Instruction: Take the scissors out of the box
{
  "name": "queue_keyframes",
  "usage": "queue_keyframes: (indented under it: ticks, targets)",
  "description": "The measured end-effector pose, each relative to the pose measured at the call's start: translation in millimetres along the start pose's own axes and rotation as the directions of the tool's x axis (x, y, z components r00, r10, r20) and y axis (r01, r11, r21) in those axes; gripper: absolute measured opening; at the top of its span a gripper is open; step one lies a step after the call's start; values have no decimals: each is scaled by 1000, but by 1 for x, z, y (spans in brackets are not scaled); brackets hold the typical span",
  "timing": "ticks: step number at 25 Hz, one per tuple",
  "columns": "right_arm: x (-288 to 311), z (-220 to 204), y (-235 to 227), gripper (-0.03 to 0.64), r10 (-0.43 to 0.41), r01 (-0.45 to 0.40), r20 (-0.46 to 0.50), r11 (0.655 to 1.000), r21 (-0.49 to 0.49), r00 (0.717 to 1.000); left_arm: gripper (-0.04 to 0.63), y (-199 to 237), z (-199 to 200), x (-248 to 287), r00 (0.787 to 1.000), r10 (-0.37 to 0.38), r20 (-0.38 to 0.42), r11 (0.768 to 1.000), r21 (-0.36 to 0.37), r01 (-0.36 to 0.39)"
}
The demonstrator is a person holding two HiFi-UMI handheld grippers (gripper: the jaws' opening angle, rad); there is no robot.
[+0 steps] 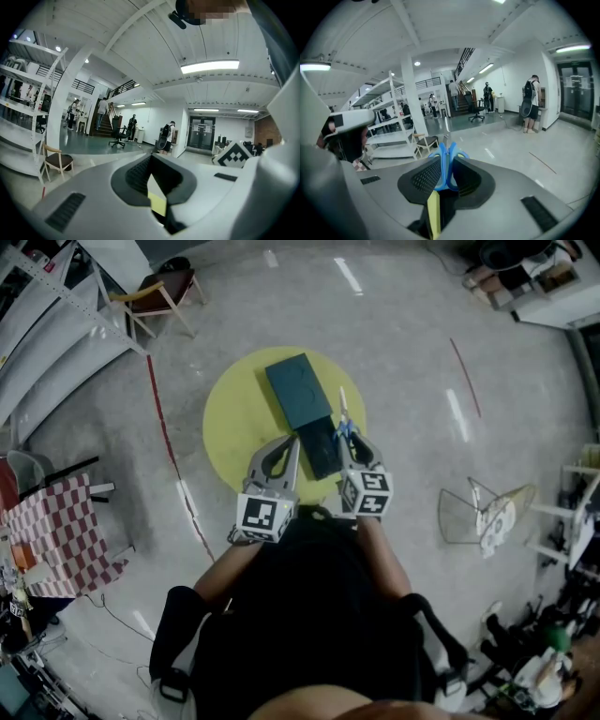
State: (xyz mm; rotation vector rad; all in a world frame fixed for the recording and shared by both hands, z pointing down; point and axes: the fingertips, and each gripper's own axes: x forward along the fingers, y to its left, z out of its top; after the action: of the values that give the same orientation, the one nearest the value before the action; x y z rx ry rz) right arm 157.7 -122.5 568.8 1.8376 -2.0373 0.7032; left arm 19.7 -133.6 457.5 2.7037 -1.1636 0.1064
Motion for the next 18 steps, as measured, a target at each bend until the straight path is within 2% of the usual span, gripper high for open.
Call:
queue_keyframes:
  ticks: [4,9,11,14,18]
  targets:
    - [-27,39,7,81,16,-14,129,1000,-14,992,-6,-5,8,2,1000,-10,11,1000,20,10]
    - [-62,73,20,83,32,-26,261,999,-27,965,-7,-11,13,1,1000,-11,25,1000,-18,12]
    - [-73,79,24,83,50,-43,310,999,-30,949,-6,-13,7,2,1000,-20,19,1000,3,20]
    - [-85,81,28,81,56,-49,344,998,-29,937,-6,-15,3,3,1000,-27,8,1000,2,27]
    - [-88,75,32,83,62,-57,347,998,-26,936,-6,-17,9,3,1000,-23,15,999,-30,24]
